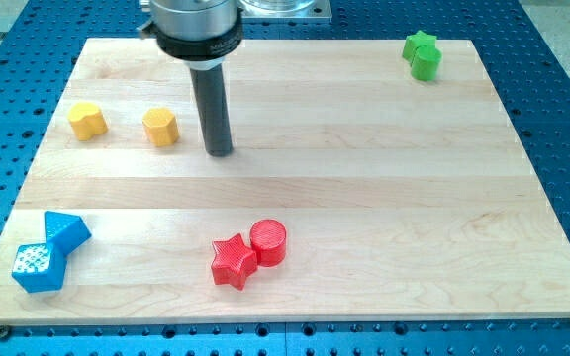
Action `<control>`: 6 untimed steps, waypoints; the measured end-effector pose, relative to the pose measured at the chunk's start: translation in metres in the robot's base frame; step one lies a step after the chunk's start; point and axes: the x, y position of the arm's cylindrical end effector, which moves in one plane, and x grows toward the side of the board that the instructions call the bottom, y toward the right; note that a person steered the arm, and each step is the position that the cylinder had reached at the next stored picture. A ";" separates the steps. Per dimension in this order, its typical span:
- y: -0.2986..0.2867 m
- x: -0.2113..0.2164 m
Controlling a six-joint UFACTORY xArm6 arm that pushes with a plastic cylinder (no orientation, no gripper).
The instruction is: Move the yellow hexagon slightly near the yellow heart
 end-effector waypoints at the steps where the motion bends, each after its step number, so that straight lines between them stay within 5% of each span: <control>1: -0.017 -0.019; 3: -0.095 0.005; 6: -0.077 -0.004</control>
